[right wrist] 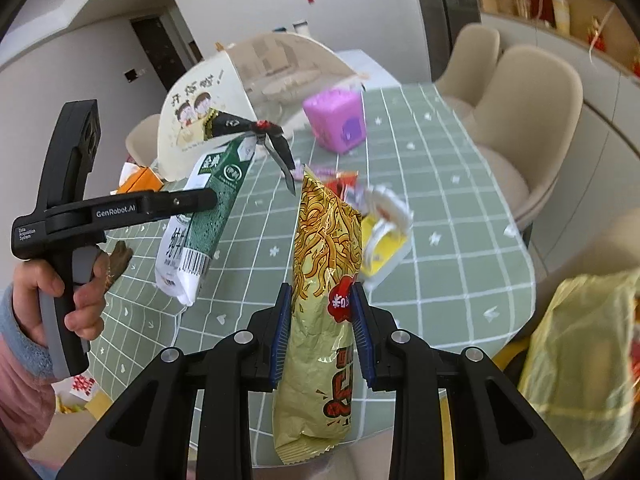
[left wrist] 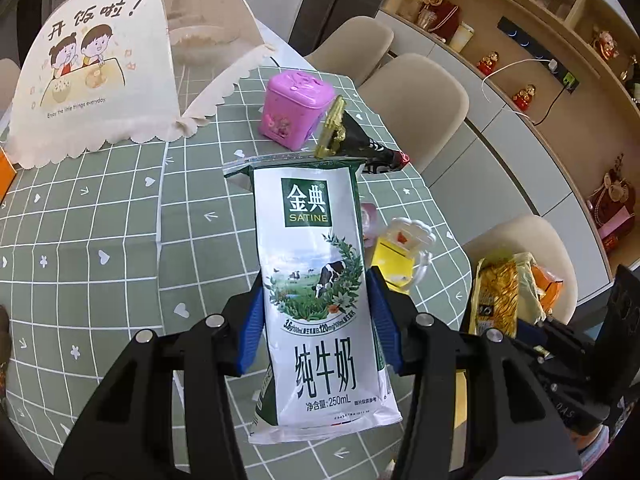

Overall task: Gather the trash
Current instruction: 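Carry the milk carton and gold bag over the bin with both grippers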

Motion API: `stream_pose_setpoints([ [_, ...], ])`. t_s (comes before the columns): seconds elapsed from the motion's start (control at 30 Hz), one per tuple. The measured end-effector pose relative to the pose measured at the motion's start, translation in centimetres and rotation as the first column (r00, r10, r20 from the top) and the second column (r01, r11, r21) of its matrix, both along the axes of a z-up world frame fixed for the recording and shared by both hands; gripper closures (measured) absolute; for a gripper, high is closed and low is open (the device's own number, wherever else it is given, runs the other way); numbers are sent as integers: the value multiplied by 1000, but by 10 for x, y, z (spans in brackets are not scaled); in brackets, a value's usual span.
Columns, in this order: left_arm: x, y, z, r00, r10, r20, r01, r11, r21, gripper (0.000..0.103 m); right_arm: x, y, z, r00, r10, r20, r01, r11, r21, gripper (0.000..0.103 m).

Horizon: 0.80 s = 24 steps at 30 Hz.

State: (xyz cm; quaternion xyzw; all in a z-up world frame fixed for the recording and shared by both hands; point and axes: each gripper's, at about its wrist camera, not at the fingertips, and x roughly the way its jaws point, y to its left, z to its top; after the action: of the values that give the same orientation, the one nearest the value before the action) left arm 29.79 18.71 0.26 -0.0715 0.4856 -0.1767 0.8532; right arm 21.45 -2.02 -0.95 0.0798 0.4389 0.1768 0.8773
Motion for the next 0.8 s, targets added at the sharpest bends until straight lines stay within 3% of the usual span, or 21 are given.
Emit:
stream_pose_setpoints([
  [0.1, -4, -7, 6, 1000, 26, 11, -26, 999, 32, 57, -1, -7, 10, 999, 22, 27, -21, 999, -28, 75],
  [0.23, -14, -24, 15, 995, 1, 99, -17, 988, 156, 57, -2, -15, 20, 997, 55, 57, -52, 997, -49, 75],
  [0.33, -7, -23, -6, 999, 30, -28, -26, 988, 150, 57, 1, -19, 19, 996, 77, 53, -74, 995, -65, 75],
  [0.6, -37, -16, -55, 982, 33, -187, 5, 980, 198, 57, -6, -25, -2, 995, 100, -2, -100, 992, -79, 75],
  [0.7, -46, -7, -47, 987, 45, -153, -21, 988, 151, 57, -10, -26, -1, 995, 99, 5, -98, 993, -71, 75],
  [0.8, -50, -10, -19, 997, 53, -52, -45, 990, 133, 57, -13, -29, 8, 995, 94, 33, -92, 994, -61, 75],
])
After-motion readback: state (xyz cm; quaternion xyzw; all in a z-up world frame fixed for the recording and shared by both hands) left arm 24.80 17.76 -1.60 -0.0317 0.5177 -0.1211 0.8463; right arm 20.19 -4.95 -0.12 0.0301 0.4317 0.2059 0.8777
